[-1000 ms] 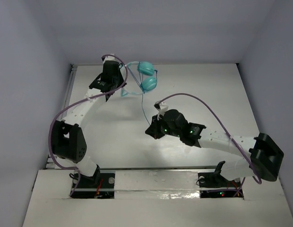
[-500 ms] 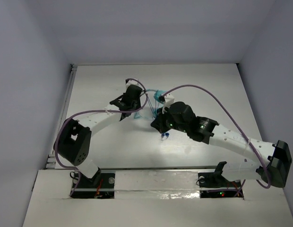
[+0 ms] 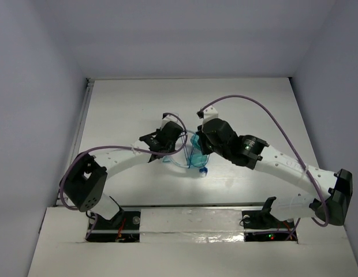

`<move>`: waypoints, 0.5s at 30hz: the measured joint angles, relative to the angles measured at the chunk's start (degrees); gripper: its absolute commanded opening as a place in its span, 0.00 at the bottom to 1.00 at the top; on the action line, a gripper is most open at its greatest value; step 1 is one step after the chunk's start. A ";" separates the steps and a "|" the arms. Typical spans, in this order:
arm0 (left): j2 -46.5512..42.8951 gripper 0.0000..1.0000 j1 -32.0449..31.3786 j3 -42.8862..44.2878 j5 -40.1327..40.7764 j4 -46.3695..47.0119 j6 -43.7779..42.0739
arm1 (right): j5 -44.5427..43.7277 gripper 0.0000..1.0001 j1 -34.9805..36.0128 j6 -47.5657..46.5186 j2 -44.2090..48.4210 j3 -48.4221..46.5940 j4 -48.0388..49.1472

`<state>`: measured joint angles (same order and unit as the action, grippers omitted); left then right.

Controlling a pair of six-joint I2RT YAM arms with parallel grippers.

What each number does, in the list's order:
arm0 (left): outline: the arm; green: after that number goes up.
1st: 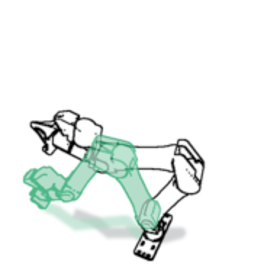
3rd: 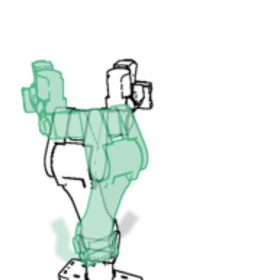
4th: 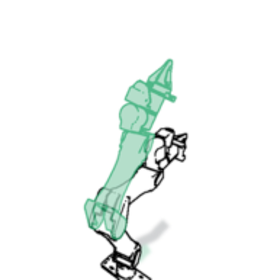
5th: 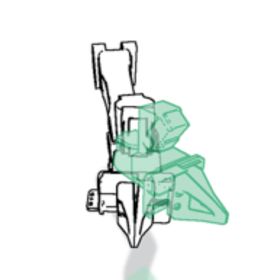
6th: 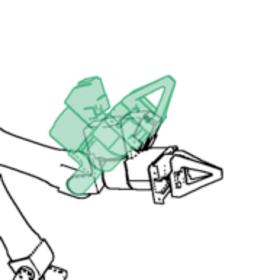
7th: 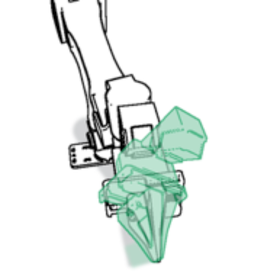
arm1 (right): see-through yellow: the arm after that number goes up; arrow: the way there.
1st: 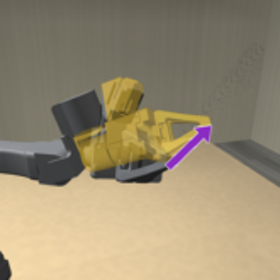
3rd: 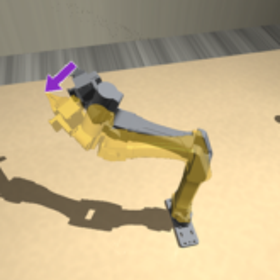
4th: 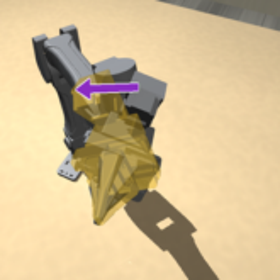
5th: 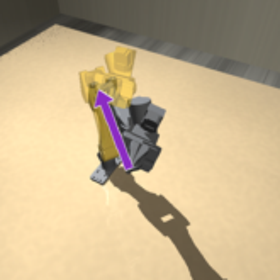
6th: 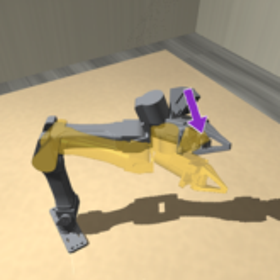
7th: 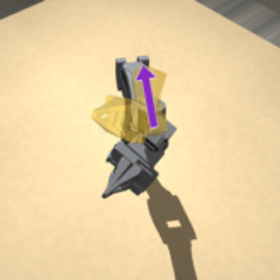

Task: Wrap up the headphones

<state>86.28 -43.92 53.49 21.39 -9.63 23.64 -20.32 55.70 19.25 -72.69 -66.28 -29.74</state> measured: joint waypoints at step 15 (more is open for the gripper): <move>-3.08 0.00 -6.19 1.70 1.99 -11.41 -0.68 | -13.92 0.00 0.00 -0.42 -5.25 -7.17 -12.31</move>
<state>83.20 -50.11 55.20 23.38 -21.04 22.96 -34.24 55.70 18.83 -77.93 -73.45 -42.04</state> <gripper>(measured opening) 0.105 0.015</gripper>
